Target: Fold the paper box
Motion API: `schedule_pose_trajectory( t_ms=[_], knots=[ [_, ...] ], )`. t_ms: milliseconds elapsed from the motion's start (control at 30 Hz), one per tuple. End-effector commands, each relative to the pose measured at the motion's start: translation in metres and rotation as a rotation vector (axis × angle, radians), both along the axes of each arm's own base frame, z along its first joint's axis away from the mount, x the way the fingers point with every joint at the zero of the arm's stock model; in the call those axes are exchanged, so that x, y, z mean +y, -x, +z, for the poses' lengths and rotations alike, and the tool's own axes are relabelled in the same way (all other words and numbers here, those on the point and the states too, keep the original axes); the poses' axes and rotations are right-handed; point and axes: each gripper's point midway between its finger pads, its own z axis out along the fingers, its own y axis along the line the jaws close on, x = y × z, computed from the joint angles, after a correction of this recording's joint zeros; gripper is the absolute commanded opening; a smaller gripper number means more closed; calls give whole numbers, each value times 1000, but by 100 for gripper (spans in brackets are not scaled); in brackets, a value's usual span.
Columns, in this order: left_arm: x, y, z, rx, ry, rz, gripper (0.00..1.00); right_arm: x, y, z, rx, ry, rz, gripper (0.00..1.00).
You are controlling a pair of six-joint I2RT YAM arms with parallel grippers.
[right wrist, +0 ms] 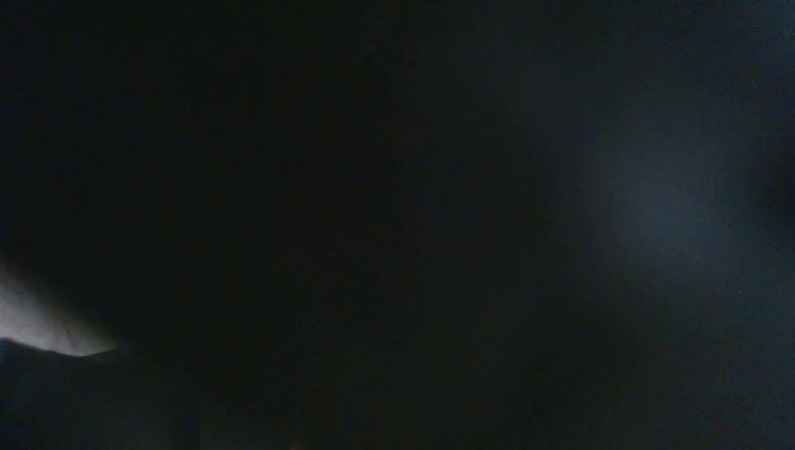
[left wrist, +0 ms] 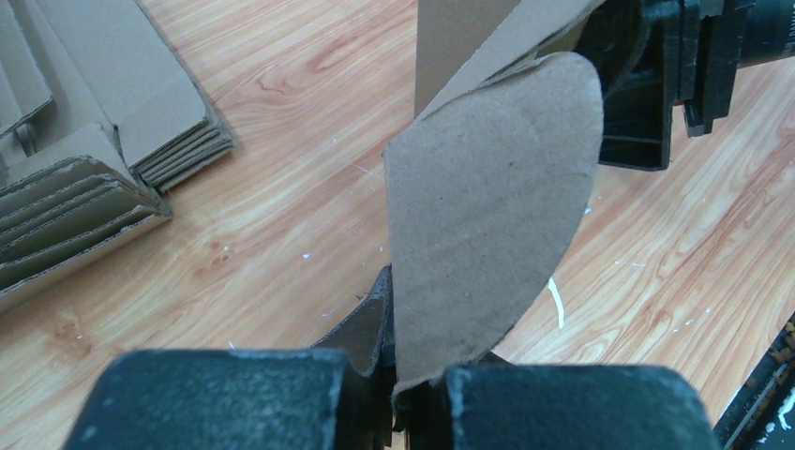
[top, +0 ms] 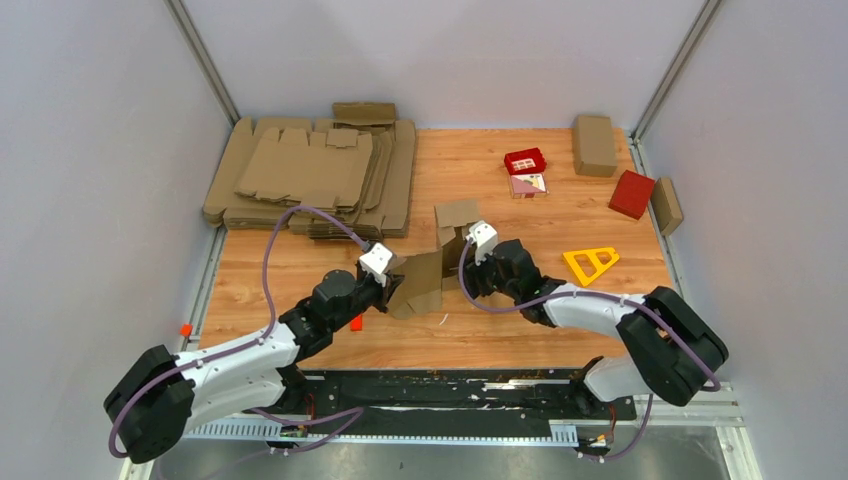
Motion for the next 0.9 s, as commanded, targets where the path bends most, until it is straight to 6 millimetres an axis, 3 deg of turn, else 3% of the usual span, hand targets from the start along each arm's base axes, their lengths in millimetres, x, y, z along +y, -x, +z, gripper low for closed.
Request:
schedule_pose_trajectory(
  t_ms=[0,133,333,633,867],
  knots=[
    [-4,4,-9,24,-34,-34,5,19,-10,16,-7,-99,-16,50],
    [-5,4,-11,32,-38,-40,5,11,-14,13,-1,-99,-83,51],
    [-6,5,-10,31,-35,-43,5,-5,-23,12,-15,-78,-193,63],
    [-6,5,-12,33,-35,-45,5,3,-33,11,-7,-104,-195,57],
    [-9,6,-13,43,-34,-54,5,-2,-39,-9,32,-82,-269,53]
  ],
)
